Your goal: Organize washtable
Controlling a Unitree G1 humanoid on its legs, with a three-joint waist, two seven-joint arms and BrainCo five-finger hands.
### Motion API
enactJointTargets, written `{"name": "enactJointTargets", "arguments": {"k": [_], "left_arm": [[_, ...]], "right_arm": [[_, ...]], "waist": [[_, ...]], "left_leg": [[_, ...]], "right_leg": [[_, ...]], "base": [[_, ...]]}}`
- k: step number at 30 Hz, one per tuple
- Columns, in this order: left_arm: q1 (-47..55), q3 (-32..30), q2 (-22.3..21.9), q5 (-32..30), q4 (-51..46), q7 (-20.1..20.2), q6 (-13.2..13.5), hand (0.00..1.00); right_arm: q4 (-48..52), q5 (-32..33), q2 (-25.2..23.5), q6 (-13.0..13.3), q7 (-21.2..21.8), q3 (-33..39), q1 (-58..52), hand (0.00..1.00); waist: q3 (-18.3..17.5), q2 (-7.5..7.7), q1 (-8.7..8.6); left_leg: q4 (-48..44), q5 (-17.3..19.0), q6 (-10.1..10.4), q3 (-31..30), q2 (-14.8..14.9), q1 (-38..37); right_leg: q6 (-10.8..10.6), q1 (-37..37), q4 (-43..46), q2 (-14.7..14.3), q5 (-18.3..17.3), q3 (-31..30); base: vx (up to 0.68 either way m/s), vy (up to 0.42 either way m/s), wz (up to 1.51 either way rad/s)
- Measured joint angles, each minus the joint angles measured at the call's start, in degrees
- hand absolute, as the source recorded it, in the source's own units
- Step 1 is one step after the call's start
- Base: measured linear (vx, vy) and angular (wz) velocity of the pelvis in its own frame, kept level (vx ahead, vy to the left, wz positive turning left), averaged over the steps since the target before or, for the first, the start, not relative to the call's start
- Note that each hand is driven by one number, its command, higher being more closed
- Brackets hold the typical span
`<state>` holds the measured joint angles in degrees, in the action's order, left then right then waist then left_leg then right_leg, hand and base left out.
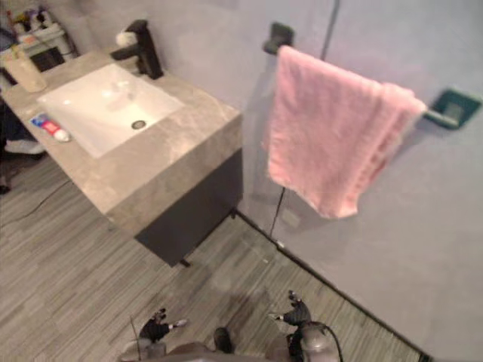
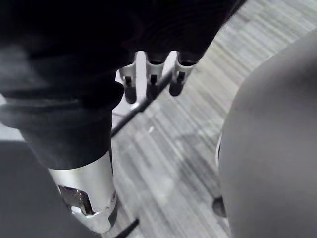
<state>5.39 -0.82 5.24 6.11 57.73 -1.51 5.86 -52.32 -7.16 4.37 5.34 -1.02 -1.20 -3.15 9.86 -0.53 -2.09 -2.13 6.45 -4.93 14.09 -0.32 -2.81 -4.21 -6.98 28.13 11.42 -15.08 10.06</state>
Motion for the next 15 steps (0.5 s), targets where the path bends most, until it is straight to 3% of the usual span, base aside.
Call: {"name": "enactJointTargets", "arguments": {"k": [2,4,7,8,9,12,14,15], "left_arm": [[-0.37,0.01,0.21,-0.02,0.41,0.0,-0.22,0.0],[-0.37,-0.91,0.35,-0.09,0.54,0.03,-0.16,0.0],[-0.26,-1.9,-0.24,-0.05,0.84,-0.09,-0.1,0.0],[-0.27,-2.15,-0.04,-0.06,0.79,-0.2,0.18,0.0],[-0.7,-2.33,-0.57,-0.11,1.03,-0.31,0.17,0.0],[-0.89,-3.87,-2.3,-1.24,0.76,-0.23,0.22,0.0],[-1.04,-3.62,-2.28,-1.54,0.76,-0.2,0.22,0.0],[-1.25,-3.14,-2.22,-1.71,0.73,-0.17,0.24,0.0]], "right_arm": [[0.81,0.01,-0.08,0.29,-0.03,-0.07,-0.18,0.0],[2.19,0.37,0.09,0.8,-0.05,0.33,-1.07,0.0],[2.12,0.42,0.37,0.81,-0.01,0.22,-1.06,0.0],[1.9,0.4,0.19,0.73,-0.04,0.26,-1.18,0.0],[1.97,0.83,0.49,0.82,-0.08,0.84,-0.72,0.0],[2.12,1.64,0.97,0.8,-0.25,1.27,-0.34,0.0],[2.07,2.05,0.92,0.81,-0.35,1.47,-0.39,0.0],[2.04,2.06,0.93,0.81,-0.34,2.11,-0.59,0.0]], "waist": [[0.2,0.88,-0.35],[0.23,1.43,-0.91],[0.15,2.03,-0.49],[-0.08,2.83,-0.31],[0.2,2.3,-0.39],[0.68,0.0,-0.45],[0.75,0.08,-0.74],[0.93,0.12,-0.91]], "left_leg": [[-0.71,0.6,0.79,-3.14,0.49,-1.21],[-2.25,1.68,2.4,-8.37,-0.12,-2.1],[-2.99,2.46,3.72,-12.54,-1.32,-3.35],[-3.74,3.51,5.45,-14.46,-1.87,-3.4],[-5.27,4.46,6.97,-15.94,-0.6,-2.59],[-5.95,3.38,11.37,-9.19,4.31,-0.08],[-4.53,1.96,13.33,-4.98,6.42,-0.93],[-3.96,0.61,12.96,-0.69,7.73,-1.91]], "right_leg": [[-0.28,-3.42,-0.24,-3.66,0.11,-4.8],[-1.08,-6.82,-2.36,-7.33,1.01,-13.61],[-0.7,-7.11,-5.21,-6.29,3.05,-13.34],[0.19,-6.73,-8.2,-5.61,7.78,-12.32],[0.34,-6.17,-7.49,-5.22,9.46,-9.19],[3.31,-5.09,-7.26,-5.58,7.81,-3.26],[4.14,-3.54,-7.2,-5.35,7.29,-0.96],[4.36,-1.93,-7.15,-5.24,6.83,0.41]], "base": [[0.29,-0.026,0.82],[0.37,-0.098,1.33],[0.27,-0.116,1.3],[0.45,-0.291,1.52],[0.43,-0.298,1.49],[0.29,-0.279,1.1],[0.15,-0.184,0.77],[0.1,-0.14,0.72]]}}
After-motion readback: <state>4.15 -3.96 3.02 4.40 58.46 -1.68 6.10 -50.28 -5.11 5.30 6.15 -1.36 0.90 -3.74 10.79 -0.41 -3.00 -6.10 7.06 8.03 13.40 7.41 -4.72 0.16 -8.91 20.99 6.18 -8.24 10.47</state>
